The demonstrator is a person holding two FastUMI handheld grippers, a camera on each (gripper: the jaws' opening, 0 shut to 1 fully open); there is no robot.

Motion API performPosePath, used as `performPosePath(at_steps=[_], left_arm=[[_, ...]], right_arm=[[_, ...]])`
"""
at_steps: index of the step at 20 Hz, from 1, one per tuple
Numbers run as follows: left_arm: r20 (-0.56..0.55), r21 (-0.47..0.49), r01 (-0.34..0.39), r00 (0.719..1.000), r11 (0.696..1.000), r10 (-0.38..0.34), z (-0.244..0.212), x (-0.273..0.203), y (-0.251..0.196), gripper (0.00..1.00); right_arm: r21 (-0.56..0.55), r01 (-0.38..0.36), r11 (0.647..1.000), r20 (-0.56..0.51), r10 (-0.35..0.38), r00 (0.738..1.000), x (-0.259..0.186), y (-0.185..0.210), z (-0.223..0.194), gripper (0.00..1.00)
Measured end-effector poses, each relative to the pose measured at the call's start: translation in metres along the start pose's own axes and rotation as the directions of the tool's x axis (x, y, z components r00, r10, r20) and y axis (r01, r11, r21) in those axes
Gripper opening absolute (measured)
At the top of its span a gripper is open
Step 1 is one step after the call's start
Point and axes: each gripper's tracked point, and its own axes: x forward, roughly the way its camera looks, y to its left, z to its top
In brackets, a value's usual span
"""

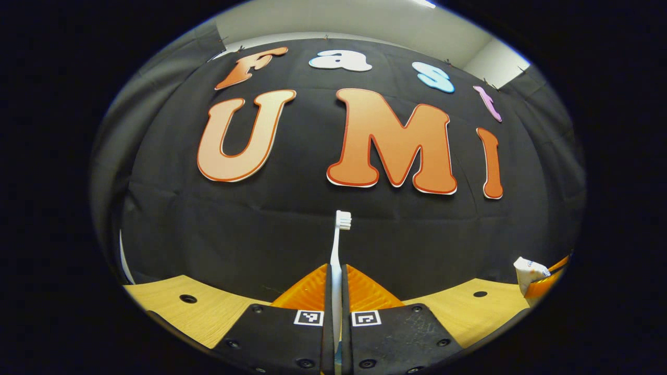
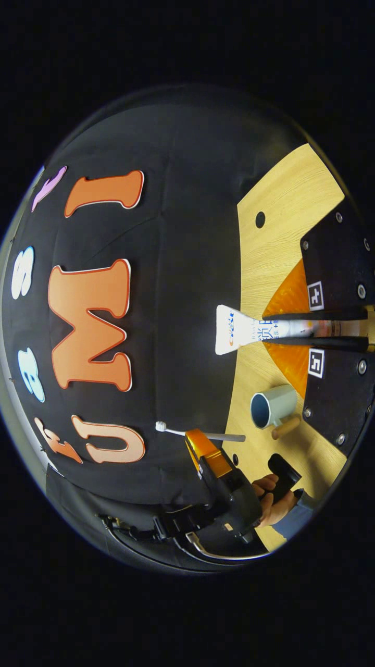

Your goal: Put the toothbrush and toothpaste on the desktop into the cup, then pick up the cup and place it on the coaster on the desktop.

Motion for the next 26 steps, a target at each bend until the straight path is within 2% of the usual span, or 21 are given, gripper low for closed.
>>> performPosePath(at_steps=[12, 15, 17, 20, 26], left_arm=[[-0.062, -0.073, 0.080, 0.995, 0.994, -0.084, -0.042, 0.029, -0.013, 0.05], [-0.068, -0.083, 0.106, 0.991, 0.991, -0.111, -0.043, 0.031, -0.021, 0.05], [-0.106, -0.043, 0.106, 0.988, 0.993, -0.110, -0.045, 0.029, -0.022, 0.05], [-0.127, -0.047, 0.129, 0.983, 0.990, -0.135, -0.042, 0.025, -0.028, 0.05], [-0.212, -0.033, 0.135, 0.967, 0.990, -0.139, -0.075, 0.028, -0.020, 0.05]], right_arm=[[0.007, -0.072, 0.997, 0.154, 0.070, 0.986, 0.023, 0.032, 0.052, 0.12], [0.012, -0.081, 0.997, 0.162, 0.078, 0.984, 0.027, 0.036, 0.052, 0.12], [0.021, -0.089, 0.996, 0.151, 0.085, 0.985, 0.030, 0.039, 0.048, 0.12], [0.026, -0.095, 0.995, 0.135, 0.091, 0.987, 0.033, 0.041, 0.042, 0.12], [0.027, -0.111, 0.993, 0.129, 0.107, 0.986, 0.034, 0.048, 0.039, 0.12]])
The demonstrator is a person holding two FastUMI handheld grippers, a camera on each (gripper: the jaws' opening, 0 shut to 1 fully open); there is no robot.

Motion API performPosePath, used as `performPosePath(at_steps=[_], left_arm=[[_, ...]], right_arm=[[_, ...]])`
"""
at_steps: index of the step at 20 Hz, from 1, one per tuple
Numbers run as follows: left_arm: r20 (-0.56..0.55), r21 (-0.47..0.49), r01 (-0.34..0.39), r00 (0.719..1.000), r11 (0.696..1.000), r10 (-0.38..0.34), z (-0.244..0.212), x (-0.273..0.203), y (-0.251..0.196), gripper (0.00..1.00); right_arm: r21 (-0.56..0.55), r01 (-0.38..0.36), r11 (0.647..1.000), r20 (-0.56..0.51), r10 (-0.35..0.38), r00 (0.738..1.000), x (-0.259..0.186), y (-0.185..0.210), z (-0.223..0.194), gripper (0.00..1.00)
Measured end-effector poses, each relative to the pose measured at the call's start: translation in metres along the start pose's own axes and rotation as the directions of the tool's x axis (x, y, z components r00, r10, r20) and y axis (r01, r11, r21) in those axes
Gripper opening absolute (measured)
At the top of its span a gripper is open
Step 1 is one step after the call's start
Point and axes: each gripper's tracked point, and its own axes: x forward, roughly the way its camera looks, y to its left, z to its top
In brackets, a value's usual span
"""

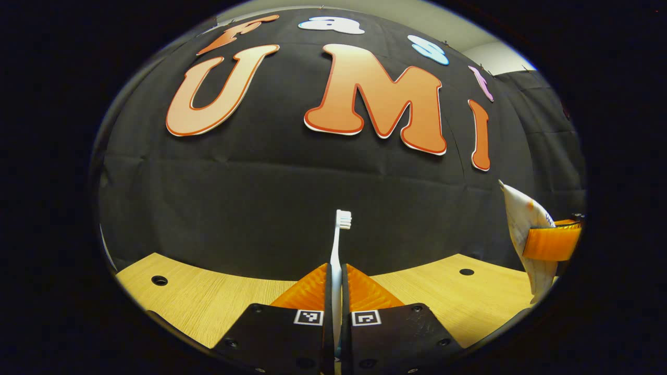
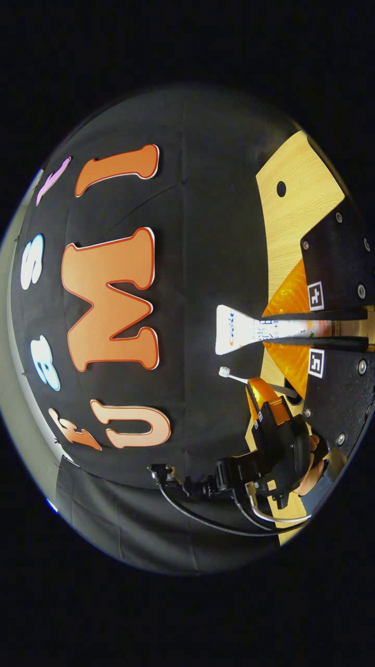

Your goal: Put the toothbrush and toothpaste on the desktop into the cup, then pick up the cup and place it on the coaster on the desktop.

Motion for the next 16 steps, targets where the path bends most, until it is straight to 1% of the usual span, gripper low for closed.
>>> performPosePath(at_steps=[3, 6, 10, 12, 13, 14, 15, 16], left_arm=[[-0.037, -0.004, 0.002, 0.999, 1.000, -0.002, -0.018, 0.004, 0.002, 0.05], [-0.069, -0.025, -0.006, 0.998, 1.000, 0.004, -0.035, 0.004, 0.008, 0.05], [-0.107, -0.020, -0.025, 0.994, 0.999, 0.023, -0.045, 0.002, 0.014, 0.06], [-0.132, -0.008, -0.019, 0.991, 1.000, 0.018, -0.046, 0.005, 0.014, 0.09], [-0.138, -0.006, -0.010, 0.990, 1.000, 0.009, -0.048, 0.002, 0.016, 0.13], [-0.149, -0.004, 0.010, 0.989, 1.000, -0.010, -0.049, 0.000, 0.015, 0.20], [-0.173, 0.009, 0.038, 0.984, 0.999, -0.035, -0.051, -0.006, 0.012, 0.31], [-0.208, 0.035, 0.071, 0.976, 0.997, -0.062, -0.055, -0.016, 0.004, 0.48]], right_arm=[[0.009, -0.016, 1.000, 0.001, 0.016, 1.000, 0.002, 0.005, -0.002, 0.12], [0.013, -0.022, 1.000, 0.032, 0.021, 0.999, 0.009, 0.007, 0.003, 0.12], [0.027, -0.039, 0.999, 0.038, 0.037, 0.999, 0.024, 0.012, 0.001, 0.12], [0.038, -0.058, 0.998, 0.036, 0.057, 0.998, 0.032, 0.020, 0.000, 0.12], [0.041, -0.067, 0.997, 0.039, 0.066, 0.997, 0.036, 0.024, -0.002, 0.12], [0.042, -0.073, 0.996, 0.040, 0.071, 0.997, 0.039, 0.027, -0.002, 0.12], [0.043, -0.080, 0.996, 0.037, 0.078, 0.996, 0.042, 0.029, -0.002, 0.12], [0.041, -0.086, 0.995, 0.038, 0.084, 0.996, 0.045, 0.032, -0.002, 0.12]])
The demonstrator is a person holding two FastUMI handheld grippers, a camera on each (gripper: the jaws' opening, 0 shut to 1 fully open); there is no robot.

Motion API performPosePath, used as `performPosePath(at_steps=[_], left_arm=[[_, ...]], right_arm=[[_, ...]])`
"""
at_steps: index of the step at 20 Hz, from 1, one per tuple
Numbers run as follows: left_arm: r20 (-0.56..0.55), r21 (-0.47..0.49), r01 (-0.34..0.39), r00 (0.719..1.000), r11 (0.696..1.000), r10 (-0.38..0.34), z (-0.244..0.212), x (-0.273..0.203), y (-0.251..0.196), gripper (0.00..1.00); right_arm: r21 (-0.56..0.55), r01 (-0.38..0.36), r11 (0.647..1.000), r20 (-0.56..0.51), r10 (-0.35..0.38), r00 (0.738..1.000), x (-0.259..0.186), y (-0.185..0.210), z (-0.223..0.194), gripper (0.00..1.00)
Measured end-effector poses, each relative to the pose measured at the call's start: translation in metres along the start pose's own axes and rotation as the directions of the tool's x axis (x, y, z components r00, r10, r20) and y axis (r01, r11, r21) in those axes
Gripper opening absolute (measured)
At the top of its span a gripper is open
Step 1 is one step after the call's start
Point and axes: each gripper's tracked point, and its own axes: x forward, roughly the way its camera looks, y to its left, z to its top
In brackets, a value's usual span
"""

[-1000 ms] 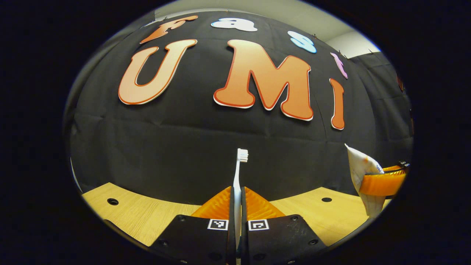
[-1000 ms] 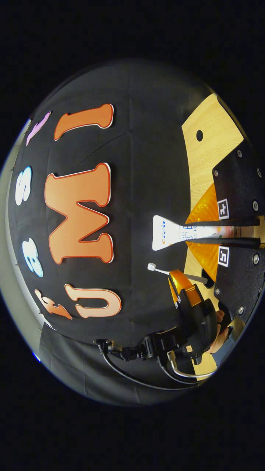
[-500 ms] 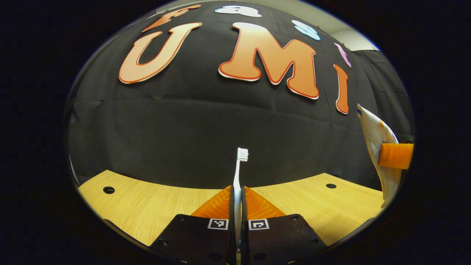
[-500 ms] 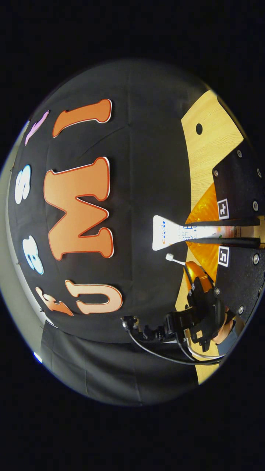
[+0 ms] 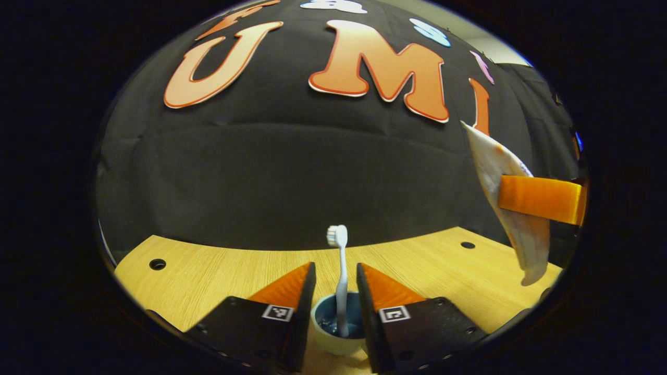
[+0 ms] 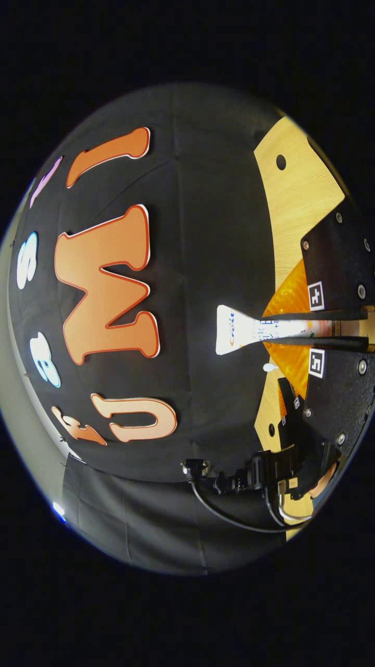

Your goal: Put the toothbrush and toothpaste on the desktop into the cup, then pick up the cup and place it on the coaster on the desktop.

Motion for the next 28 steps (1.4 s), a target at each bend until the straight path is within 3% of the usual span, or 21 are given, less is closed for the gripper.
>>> performPosePath(at_steps=[1, 3, 4, 8, 17, 23, 28], left_arm=[[-0.038, 0.039, 0.023, 0.999, 0.999, -0.021, -0.005, -0.009, -0.003, 0.56], [-0.018, 0.062, 0.028, 0.999, 0.998, -0.027, 0.013, -0.018, -0.004, 0.93], [0.005, 0.072, 0.022, 1.000, 0.997, -0.022, 0.027, -0.026, -0.003, 1.00], [0.048, 0.111, -0.037, 0.998, 0.993, 0.032, 0.057, -0.052, 0.005, 1.00], [0.190, 0.019, -0.200, 0.963, 0.980, 0.193, 0.119, -0.125, 0.024, 0.99], [0.273, -0.028, -0.233, 0.934, 0.972, 0.231, 0.154, -0.160, 0.033, 0.99], [0.246, -0.078, -0.256, 0.932, 0.963, 0.268, 0.152, -0.170, 0.049, 0.99]], right_arm=[[-0.002, -0.005, 1.000, 0.005, 0.005, 1.000, 0.002, 0.002, 0.002, 0.12], [-0.007, -0.012, 1.000, 0.024, 0.012, 1.000, 0.005, 0.004, 0.007, 0.12], [-0.010, -0.014, 1.000, 0.031, 0.015, 0.999, 0.006, 0.005, 0.009, 0.12], [-0.008, -0.026, 1.000, 0.053, 0.026, 0.998, 0.012, 0.009, 0.017, 0.12], [0.067, -0.086, 0.994, 0.070, 0.082, 0.994, 0.038, 0.029, 0.017, 0.12], [0.102, -0.123, 0.987, 0.053, 0.118, 0.992, 0.060, 0.049, -0.002, 0.12], [0.097, -0.128, 0.987, 0.022, 0.127, 0.992, 0.077, 0.058, -0.026, 0.12]])
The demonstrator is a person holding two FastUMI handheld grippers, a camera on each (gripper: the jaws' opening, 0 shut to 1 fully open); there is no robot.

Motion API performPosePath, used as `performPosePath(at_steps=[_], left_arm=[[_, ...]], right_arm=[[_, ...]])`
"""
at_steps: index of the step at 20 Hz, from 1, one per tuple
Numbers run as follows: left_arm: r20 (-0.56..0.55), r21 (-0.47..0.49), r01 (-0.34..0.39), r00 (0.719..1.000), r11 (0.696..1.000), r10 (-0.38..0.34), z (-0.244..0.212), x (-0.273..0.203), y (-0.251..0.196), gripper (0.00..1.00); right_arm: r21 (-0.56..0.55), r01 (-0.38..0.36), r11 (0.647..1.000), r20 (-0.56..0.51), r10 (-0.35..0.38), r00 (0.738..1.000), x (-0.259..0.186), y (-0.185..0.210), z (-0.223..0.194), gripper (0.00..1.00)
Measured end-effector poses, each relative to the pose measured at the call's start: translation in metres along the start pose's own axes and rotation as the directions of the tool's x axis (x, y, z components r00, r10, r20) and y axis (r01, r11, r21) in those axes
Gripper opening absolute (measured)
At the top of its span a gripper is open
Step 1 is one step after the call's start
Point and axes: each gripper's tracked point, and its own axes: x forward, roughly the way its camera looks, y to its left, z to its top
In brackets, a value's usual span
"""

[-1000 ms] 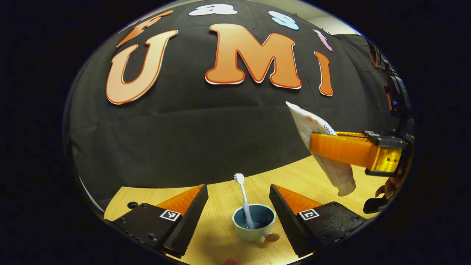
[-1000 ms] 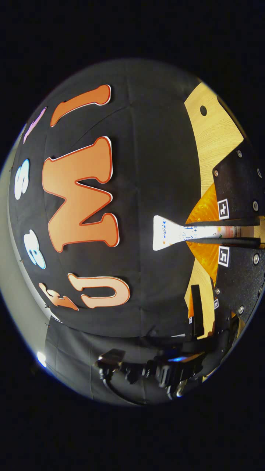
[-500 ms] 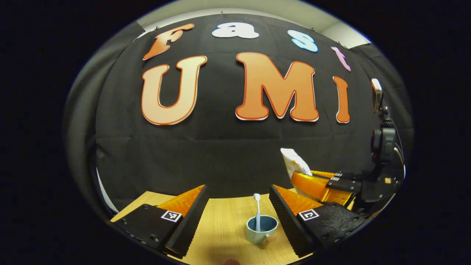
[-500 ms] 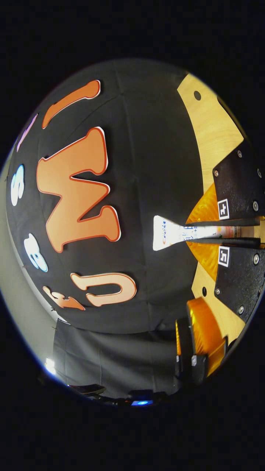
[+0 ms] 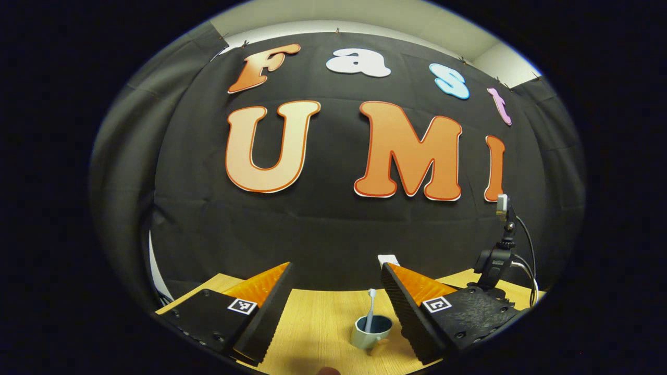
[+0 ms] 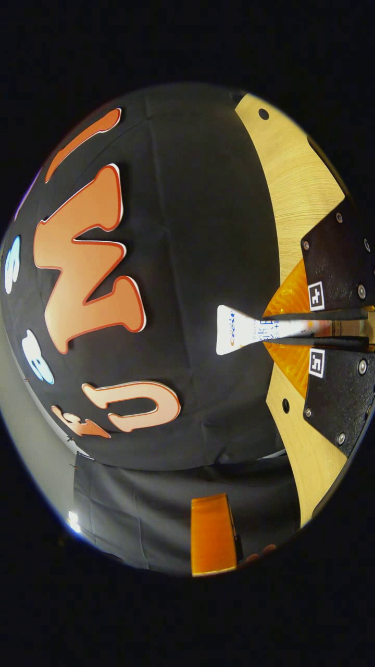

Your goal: Put the toothbrush and toothpaste on the desktop into the cup, then pick up the cup and place it on the coaster on the desktop.

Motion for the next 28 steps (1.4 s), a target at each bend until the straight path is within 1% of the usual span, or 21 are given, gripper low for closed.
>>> performPosePath(at_steps=[2, 5, 10, 13, 15, 18, 19, 20, 22, 24, 25, 26, 28], left_arm=[[-0.014, 0.008, -0.020, 1.000, 1.000, 0.020, -0.003, 0.002, 0.005, 0.99], [-0.025, 0.011, -0.022, 0.999, 1.000, 0.023, -0.006, 0.004, 0.007, 0.97], [-0.035, 0.022, -0.036, 0.999, 0.999, 0.037, -0.011, 0.007, 0.008, 0.97], [-0.042, 0.027, -0.042, 0.998, 0.999, 0.043, -0.014, 0.010, 0.011, 0.97], [-0.059, 0.025, -0.034, 0.998, 0.999, 0.036, -0.018, 0.011, 0.008, 0.97], [-0.107, 0.011, -0.011, 0.994, 1.000, 0.012, -0.034, 0.016, -0.002, 0.97], [-0.123, 0.006, -0.002, 0.992, 1.000, 0.003, -0.037, 0.016, -0.006, 0.97], [-0.139, 0.003, 0.006, 0.990, 1.000, -0.006, -0.042, 0.016, -0.007, 0.97], [-0.170, -0.001, 0.021, 0.985, 1.000, -0.021, -0.048, 0.016, -0.009, 0.97], [-0.186, -0.006, 0.031, 0.982, 0.999, -0.032, -0.051, 0.017, -0.012, 0.97], [-0.188, -0.011, 0.038, 0.981, 0.999, -0.040, -0.053, 0.017, -0.016, 0.97], [-0.194, -0.016, 0.045, 0.980, 0.999, -0.048, -0.053, 0.018, -0.020, 0.97], [-0.209, -0.022, 0.054, 0.976, 0.998, -0.057, -0.056, 0.018, -0.023, 0.97]], right_arm=[[0.004, -0.006, 1.000, -0.001, 0.006, 1.000, 0.007, 0.001, -0.008, 0.12], [0.007, -0.013, 1.000, -0.003, 0.013, 1.000, 0.017, 0.003, -0.022, 0.12], [-0.012, 0.003, 1.000, 0.023, -0.002, 1.000, 0.031, 0.002, -0.035, 0.13], [-0.023, 0.012, 1.000, -0.002, -0.012, 1.000, 0.033, 0.001, -0.049, 0.14], [-0.037, 0.021, 0.999, -0.029, -0.022, 0.999, 0.032, 0.000, -0.055, 0.16], [-0.044, 0.000, 0.999, -0.071, -0.003, 0.997, 0.023, 0.004, -0.062, 0.17], [-0.061, 0.006, 0.998, -0.093, -0.012, 0.996, 0.020, 0.003, -0.066, 0.13], [-0.080, 0.013, 0.997, -0.107, -0.021, 0.994, 0.016, 0.001, -0.069, 0.20], [-0.104, 0.008, 0.995, -0.130, -0.022, 0.991, 0.005, 0.000, -0.067, 0.22], [-0.124, 0.014, 0.992, -0.127, -0.030, 0.991, -0.009, -0.005, -0.059, 0.23], [-0.132, 0.033, 0.991, -0.122, -0.049, 0.991, -0.015, -0.010, -0.053, 0.17], [-0.132, 0.054, 0.990, -0.116, -0.069, 0.991, -0.021, -0.017, -0.049, 0.28], [-0.116, 0.087, 0.989, -0.104, -0.099, 0.990, -0.036, -0.030, -0.034, 0.35]])
